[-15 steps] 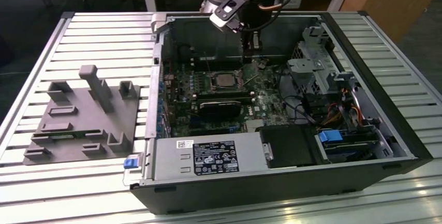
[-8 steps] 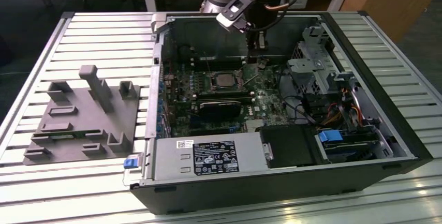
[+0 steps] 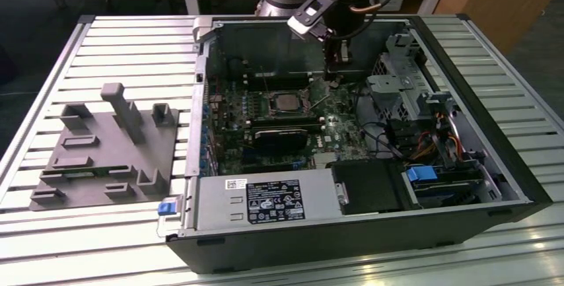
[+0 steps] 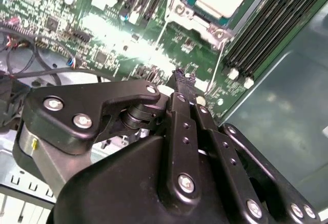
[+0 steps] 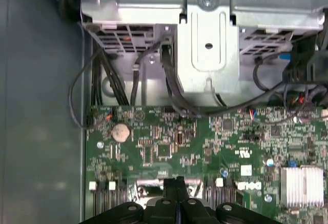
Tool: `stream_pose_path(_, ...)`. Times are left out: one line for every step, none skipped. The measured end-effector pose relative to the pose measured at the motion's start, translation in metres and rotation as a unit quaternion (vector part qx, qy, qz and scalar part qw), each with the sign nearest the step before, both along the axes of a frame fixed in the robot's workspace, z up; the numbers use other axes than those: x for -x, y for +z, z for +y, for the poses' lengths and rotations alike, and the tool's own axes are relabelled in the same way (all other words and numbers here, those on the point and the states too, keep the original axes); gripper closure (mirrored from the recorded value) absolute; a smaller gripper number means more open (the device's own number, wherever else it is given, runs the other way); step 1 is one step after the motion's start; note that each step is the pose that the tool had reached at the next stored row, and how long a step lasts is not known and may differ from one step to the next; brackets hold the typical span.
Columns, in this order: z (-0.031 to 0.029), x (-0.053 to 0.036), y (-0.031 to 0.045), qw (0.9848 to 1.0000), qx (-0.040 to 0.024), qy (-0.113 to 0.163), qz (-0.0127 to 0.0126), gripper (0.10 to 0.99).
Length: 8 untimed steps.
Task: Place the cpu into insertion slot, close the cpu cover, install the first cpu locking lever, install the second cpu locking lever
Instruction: 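Close the cpu cover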
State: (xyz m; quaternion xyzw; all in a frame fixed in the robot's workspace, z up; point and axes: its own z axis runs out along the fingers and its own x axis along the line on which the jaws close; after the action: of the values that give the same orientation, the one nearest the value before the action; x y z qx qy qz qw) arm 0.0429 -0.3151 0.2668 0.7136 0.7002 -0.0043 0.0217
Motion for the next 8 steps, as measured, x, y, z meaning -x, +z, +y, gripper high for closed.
stream_pose_path(0.0000,-0.0023,0.0000,1.0000,0.0000,0.000,0.0001,0.984)
stream_pose_path(0.0000,-0.0045,0.0000,1.0000,0.0000,0.000,0.0003,0.984)
stream_pose_path(0.0000,-0.0067,0.0000,1.0000,0.0000,0.000,0.0004,0.984)
stream_pose_path(0.0000,-0.0091,0.0000,1.0000,0.0000,0.000,0.0005,0.984)
stream_pose_path(0.0000,-0.0115,0.0000,1.0000,0.0000,0.000,0.0006,0.984)
stream_pose_path(0.0000,-0.0138,0.0000,1.0000,0.0000,0.000,0.0008,0.984)
stream_pose_path(0.0000,-0.0160,0.0000,1.0000,0.0000,0.000,0.0008,0.984)
stream_pose_path(0.0000,-0.0179,0.0000,1.0000,0.0000,0.000,0.0008,0.984)
